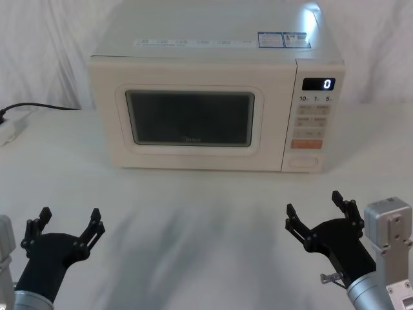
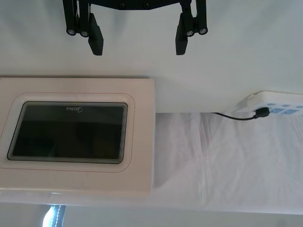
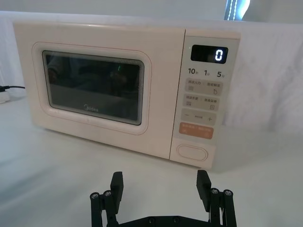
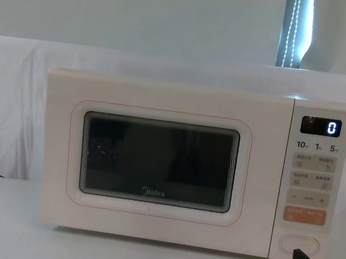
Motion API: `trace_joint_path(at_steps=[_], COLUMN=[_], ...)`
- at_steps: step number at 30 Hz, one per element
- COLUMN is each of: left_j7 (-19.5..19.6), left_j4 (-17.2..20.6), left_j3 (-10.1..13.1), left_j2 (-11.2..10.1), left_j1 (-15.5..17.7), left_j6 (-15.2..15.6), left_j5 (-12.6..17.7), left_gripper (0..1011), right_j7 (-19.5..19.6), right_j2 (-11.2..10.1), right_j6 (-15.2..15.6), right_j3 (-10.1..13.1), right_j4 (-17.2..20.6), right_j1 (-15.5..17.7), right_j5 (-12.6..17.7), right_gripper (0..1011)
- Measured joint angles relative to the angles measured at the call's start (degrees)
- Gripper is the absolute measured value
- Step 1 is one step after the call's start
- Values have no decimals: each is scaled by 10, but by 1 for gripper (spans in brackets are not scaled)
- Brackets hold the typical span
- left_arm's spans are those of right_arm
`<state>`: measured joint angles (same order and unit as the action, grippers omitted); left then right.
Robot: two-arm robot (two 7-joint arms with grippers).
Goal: Press the button to open the microwave door with one hand; close the microwave door with the other hand.
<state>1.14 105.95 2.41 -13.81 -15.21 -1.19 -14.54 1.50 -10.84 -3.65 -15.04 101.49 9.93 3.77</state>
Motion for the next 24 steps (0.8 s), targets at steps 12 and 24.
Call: trace_joint_path(at_steps=[12,24], left_j7=[0,0], left_j4=[0,0], left_j3=[0,0], left_j2=[0,0], left_j1=[0,0], left_j6=[0,0], left_j5=[0,0], left_gripper=[1001,1001], right_j7=[0,0], right_j2=[0,0], right_j6=[0,0], right_j3=[0,0], right_j4=[0,0], right_j1=[0,0], right_j5=[0,0], right_gripper=[1002,1002])
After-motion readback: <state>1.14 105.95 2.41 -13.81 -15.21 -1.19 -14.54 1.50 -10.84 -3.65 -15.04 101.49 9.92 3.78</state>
